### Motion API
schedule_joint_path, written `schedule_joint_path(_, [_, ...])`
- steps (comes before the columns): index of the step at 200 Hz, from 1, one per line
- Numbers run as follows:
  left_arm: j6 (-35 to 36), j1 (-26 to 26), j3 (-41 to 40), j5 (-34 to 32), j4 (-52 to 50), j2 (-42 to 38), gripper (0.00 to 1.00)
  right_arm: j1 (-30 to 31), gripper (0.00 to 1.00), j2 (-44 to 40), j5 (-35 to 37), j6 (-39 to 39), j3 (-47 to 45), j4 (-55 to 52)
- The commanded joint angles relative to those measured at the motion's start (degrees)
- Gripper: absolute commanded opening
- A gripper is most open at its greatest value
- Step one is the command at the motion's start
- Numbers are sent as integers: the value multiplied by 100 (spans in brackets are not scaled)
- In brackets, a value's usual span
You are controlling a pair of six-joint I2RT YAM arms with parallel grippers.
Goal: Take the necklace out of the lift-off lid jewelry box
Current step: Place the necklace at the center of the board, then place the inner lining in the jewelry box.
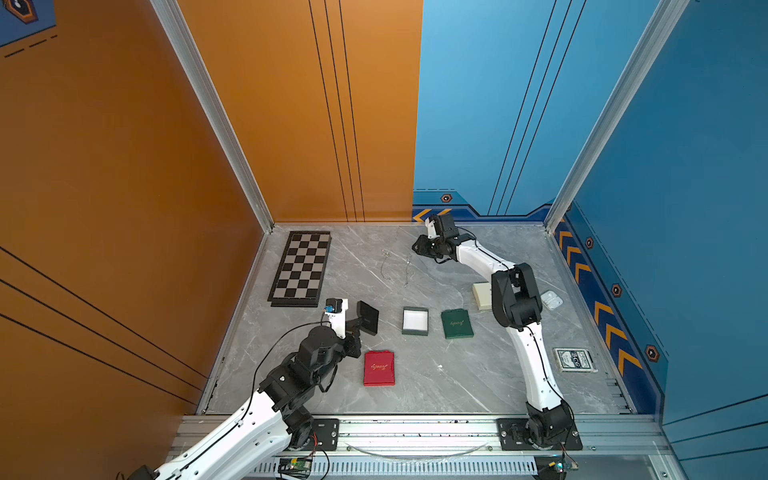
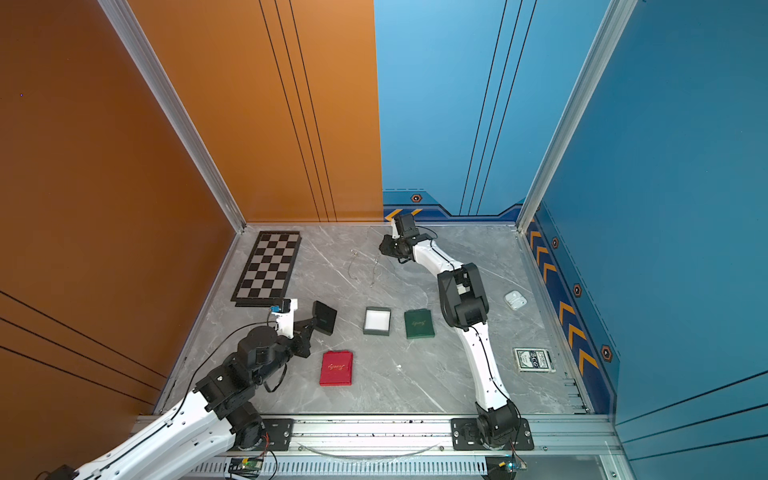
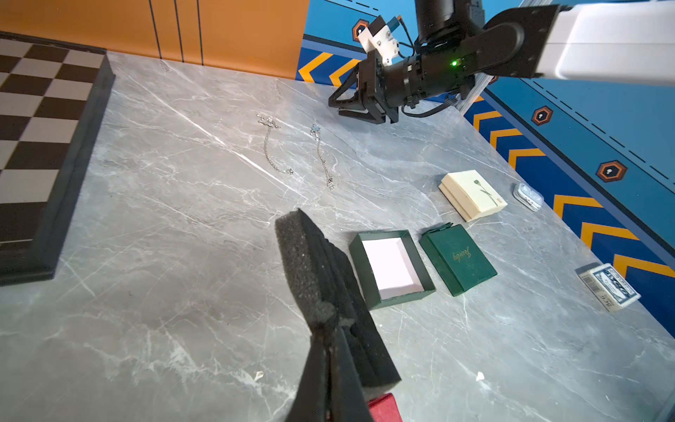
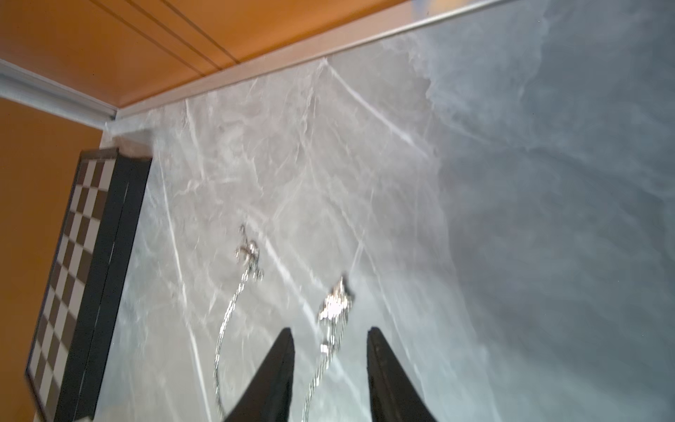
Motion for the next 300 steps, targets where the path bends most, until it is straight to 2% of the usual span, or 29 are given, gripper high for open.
schedule_joint_path(1, [-138, 3, 146, 298, 637, 269, 0, 8, 41, -1245, -298, 122, -1041, 446])
schedule_joint_path(54, [-422, -122, 318, 325, 1693, 1499, 0, 219, 49, -3512, -466, 930, -3954, 1407])
schedule_joint_path(97, [-603, -443, 533, 346, 2455, 2612, 0, 618, 57, -4556, -325, 1202, -5183, 1446])
schedule_joint_path(134, [-693, -687, 594, 247, 3089, 3119, 0, 988, 68, -4885, -409, 1721, -6033, 2106])
schedule_joint_path(164, [-722, -862, 704, 269, 3526, 3467, 0, 1220, 70, -5054, -470, 2218, -6584, 2795])
schedule_joint_path(230, [-827, -1039, 798, 258, 4104, 3983, 0, 1307, 67, -5319, -560, 2754, -7087, 3602])
schedule_joint_path(300, [-835, -1107, 595, -111, 4375, 3863, 0, 1343, 68, -5389, -629, 3260, -7535, 4249])
